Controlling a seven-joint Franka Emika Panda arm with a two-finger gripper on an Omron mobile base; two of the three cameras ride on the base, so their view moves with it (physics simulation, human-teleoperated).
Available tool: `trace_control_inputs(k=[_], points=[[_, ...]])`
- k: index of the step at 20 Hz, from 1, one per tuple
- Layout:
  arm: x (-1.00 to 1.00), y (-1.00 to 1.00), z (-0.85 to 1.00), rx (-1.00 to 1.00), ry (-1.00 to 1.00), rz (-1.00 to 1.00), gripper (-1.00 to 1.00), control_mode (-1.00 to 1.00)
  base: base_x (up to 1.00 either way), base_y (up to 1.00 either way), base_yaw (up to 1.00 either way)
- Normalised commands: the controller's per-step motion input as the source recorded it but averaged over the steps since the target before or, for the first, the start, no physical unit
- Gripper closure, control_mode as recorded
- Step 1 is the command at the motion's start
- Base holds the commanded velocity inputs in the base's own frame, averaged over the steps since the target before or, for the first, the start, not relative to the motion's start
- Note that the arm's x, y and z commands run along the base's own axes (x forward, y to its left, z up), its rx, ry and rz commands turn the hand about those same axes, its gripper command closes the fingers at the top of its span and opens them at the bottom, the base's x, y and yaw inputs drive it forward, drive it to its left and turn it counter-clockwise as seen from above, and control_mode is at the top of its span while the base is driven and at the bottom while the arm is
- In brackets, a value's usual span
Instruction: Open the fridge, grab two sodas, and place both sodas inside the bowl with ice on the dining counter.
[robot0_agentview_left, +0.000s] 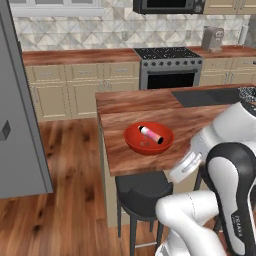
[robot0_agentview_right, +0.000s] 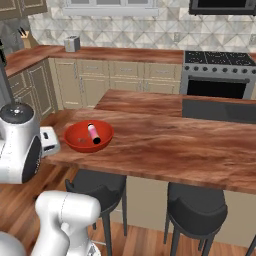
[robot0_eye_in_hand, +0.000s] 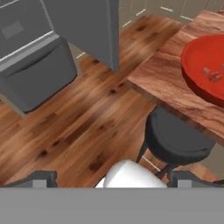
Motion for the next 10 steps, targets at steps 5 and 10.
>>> trace_control_inputs(k=[5, 10], points=[[-0.44, 0.18, -0.11, 0.03, -0.01, -0.32, -1.00, -1.00, 0.00, 0.00, 0.00], [-0.01, 0.00, -0.02, 0.00, 0.00, -0.08, -1.00, -1.00, 0.00, 0.00, 0.00]])
